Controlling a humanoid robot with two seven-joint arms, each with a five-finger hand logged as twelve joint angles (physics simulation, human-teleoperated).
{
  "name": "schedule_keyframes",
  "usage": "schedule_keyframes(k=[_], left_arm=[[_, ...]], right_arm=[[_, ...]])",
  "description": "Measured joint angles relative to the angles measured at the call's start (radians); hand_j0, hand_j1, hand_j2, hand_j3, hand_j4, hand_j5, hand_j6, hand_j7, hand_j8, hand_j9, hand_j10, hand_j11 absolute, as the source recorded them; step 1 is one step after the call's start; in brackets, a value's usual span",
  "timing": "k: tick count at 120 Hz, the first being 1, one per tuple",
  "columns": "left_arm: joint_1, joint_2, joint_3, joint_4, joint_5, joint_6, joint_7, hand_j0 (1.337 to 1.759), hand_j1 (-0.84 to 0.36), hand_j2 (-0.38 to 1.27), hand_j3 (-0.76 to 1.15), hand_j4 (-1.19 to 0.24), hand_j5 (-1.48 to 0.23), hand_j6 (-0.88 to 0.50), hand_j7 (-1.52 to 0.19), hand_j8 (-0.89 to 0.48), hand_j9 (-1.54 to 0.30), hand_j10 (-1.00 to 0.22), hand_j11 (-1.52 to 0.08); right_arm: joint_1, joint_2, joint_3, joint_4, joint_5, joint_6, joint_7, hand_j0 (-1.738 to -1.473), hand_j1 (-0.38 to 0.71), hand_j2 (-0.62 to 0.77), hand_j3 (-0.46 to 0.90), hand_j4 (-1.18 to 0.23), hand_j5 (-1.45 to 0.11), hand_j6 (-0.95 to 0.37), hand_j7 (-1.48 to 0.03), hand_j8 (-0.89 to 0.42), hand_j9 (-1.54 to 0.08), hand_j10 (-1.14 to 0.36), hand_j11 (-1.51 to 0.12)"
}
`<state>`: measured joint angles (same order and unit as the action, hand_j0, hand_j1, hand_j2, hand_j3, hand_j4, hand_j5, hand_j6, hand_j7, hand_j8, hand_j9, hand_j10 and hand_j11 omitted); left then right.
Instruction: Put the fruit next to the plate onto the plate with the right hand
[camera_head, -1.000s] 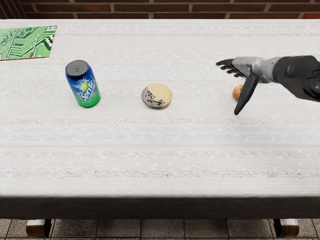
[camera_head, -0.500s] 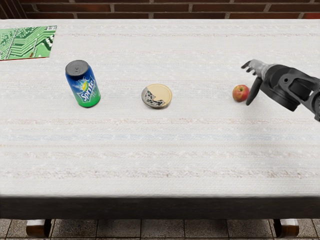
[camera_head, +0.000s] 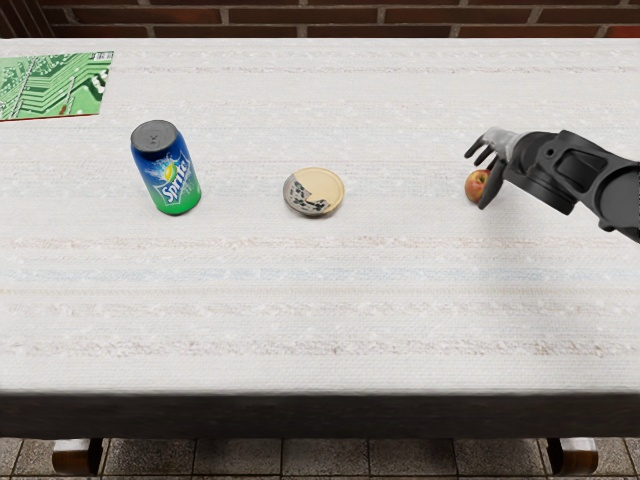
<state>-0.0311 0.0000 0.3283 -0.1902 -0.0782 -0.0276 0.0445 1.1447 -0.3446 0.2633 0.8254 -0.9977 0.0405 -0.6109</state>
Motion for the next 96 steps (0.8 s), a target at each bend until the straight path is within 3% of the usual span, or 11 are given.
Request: schedule_keyframes(k=[44,96], left_arm=[[0.000,0.000,0.000,0.000,0.000,0.000,0.000,1.658,0.07,0.05,0.00,-0.23,-0.30,-0.23,-0.30,-0.23,-0.30,-0.23,-0.30],[-0.001,0.000,0.000,0.000,0.000,0.000,0.000,1.658,0.07,0.05,0.00,-0.23,-0.30,-0.23,-0.30,-0.23,-0.30,-0.23,-0.30]], right_arm=[[0.013,0.054,-0.002,-0.080,0.002,-0.001,0.010,-1.658,0.07,-0.07,0.00,-0.35,-0.46,-0.35,-0.46,-0.35,-0.46,-0.35,-0.46],[0.003,0.076,-0.006,-0.095,-0.001,-0.011,0.013,-1.658,0.13,-0.07,0.00,-0.43,-0.51,-0.42,-0.53,-0.33,-0.53,-0.38,-0.53]])
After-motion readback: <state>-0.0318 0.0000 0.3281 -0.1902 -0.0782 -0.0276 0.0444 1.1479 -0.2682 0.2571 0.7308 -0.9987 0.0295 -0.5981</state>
